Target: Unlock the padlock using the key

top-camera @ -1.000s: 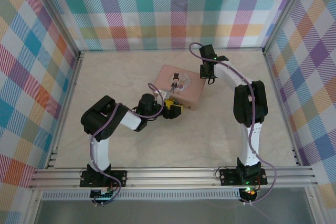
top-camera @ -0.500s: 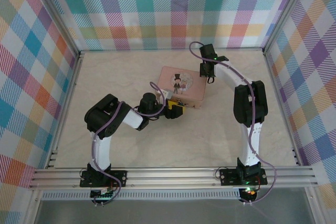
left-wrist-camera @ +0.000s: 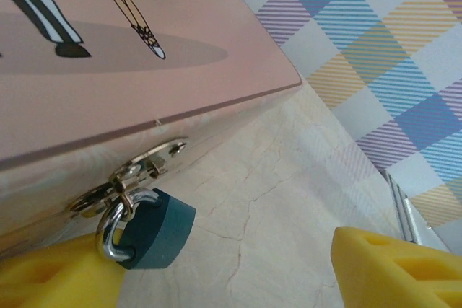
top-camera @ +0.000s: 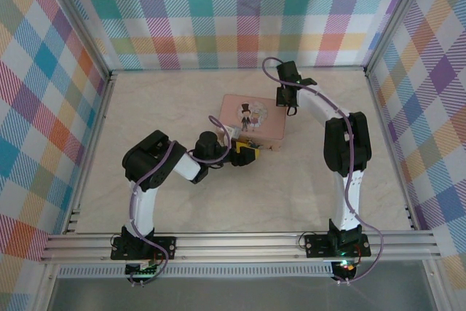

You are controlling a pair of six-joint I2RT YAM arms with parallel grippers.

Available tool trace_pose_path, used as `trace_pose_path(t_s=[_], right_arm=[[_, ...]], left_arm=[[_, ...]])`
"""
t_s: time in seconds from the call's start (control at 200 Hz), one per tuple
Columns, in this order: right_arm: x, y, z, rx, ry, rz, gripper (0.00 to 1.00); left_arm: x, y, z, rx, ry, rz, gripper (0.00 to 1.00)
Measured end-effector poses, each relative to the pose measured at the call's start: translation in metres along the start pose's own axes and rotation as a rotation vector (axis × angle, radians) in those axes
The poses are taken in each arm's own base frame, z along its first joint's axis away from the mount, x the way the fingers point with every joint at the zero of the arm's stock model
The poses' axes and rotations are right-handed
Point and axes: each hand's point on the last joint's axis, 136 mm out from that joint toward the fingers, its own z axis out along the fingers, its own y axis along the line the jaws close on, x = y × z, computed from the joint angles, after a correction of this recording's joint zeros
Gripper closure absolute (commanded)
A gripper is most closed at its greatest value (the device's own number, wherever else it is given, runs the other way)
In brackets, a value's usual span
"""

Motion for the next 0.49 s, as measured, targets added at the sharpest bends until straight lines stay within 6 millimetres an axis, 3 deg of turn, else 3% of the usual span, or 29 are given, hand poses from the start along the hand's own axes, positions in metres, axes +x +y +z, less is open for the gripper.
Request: trace_pose_path(t_s=[0.12, 0.315, 0.495], right_arm=[[0.001, 0.004, -0.001, -0.012, 0.004, -0.004, 1.0], [0.003, 0.01, -0.002, -0.025, 0.006, -0.004, 1.0], [0.004, 0.011, -0.002, -0.031, 0.004, 0.002, 1.0]], left_arm=[[0.004, -0.003, -0.004, 0.009, -0.007, 0.006, 0.2], [0.003, -0.002, -0.009, -0.004, -0.036, 0.007, 0.24], [0.0, -0.004, -0.01, 0.001, -0.057, -0.014, 0.2]])
